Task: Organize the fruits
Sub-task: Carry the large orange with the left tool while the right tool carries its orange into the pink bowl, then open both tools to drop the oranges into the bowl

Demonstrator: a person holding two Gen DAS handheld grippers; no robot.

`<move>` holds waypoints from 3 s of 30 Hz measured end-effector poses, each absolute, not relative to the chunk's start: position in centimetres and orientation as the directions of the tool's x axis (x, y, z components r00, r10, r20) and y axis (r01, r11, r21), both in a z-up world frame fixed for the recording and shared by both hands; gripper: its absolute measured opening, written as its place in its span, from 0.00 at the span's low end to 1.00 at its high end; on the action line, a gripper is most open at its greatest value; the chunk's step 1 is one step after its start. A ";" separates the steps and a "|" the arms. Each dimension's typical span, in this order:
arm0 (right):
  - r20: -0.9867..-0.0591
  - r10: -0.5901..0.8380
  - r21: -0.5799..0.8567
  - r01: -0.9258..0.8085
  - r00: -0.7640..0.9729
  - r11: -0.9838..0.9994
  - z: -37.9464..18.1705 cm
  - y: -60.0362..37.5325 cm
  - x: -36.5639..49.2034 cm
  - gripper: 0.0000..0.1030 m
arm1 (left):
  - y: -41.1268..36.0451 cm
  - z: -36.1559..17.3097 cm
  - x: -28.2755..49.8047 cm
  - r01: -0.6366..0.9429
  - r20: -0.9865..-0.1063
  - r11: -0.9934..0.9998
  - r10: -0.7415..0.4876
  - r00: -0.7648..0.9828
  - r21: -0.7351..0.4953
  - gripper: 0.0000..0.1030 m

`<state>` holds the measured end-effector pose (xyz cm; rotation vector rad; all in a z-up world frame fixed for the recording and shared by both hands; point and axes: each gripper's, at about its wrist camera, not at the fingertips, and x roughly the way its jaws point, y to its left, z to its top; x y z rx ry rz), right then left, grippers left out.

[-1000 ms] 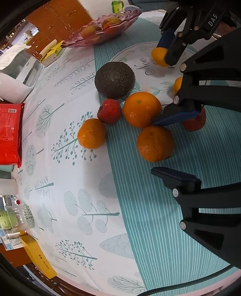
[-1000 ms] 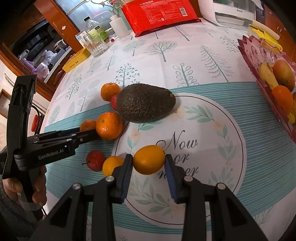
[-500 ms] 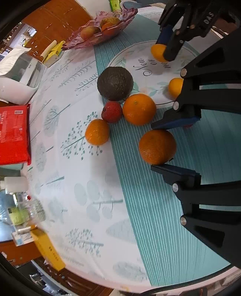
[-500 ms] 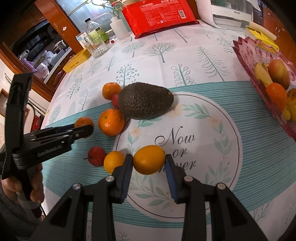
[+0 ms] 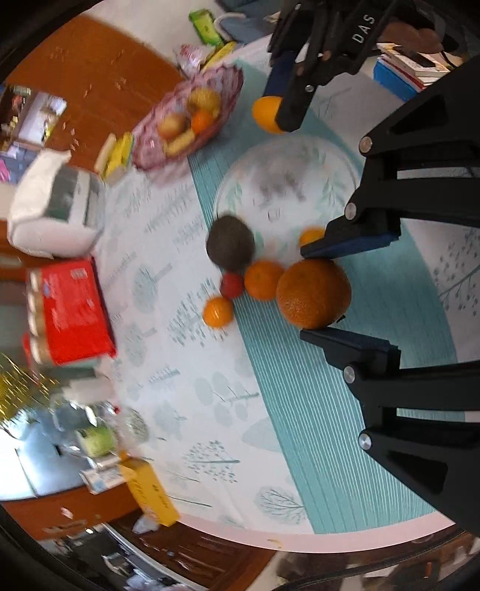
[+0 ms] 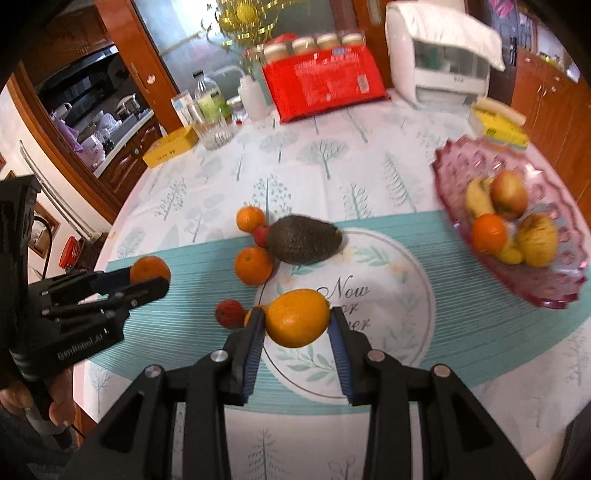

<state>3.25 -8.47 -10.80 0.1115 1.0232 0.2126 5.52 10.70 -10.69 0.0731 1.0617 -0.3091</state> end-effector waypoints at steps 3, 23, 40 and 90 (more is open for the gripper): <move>-0.817 0.194 0.159 -0.110 0.543 0.981 -8.7 -9.0 1.4 0.34 | 9.7 -8.9 4.0 0.325 -0.842 0.940 -0.257 0.475 -0.103 0.34; -0.772 0.138 0.140 -0.046 0.620 0.989 -4.7 -19.6 -0.3 0.34 | -1.5 -4.0 2.9 0.389 -0.777 0.917 -0.307 0.550 -0.088 0.35; -0.811 0.088 0.069 -0.055 0.578 0.996 -7.8 -36.1 12.7 0.35 | -21.2 -9.6 16.7 0.302 -0.849 0.953 -0.174 0.500 -0.018 0.35; -0.845 0.112 0.061 -0.114 0.523 0.992 -11.4 -37.0 15.7 0.53 | -19.4 -10.2 14.9 0.152 -0.882 0.985 -0.001 0.472 0.081 0.74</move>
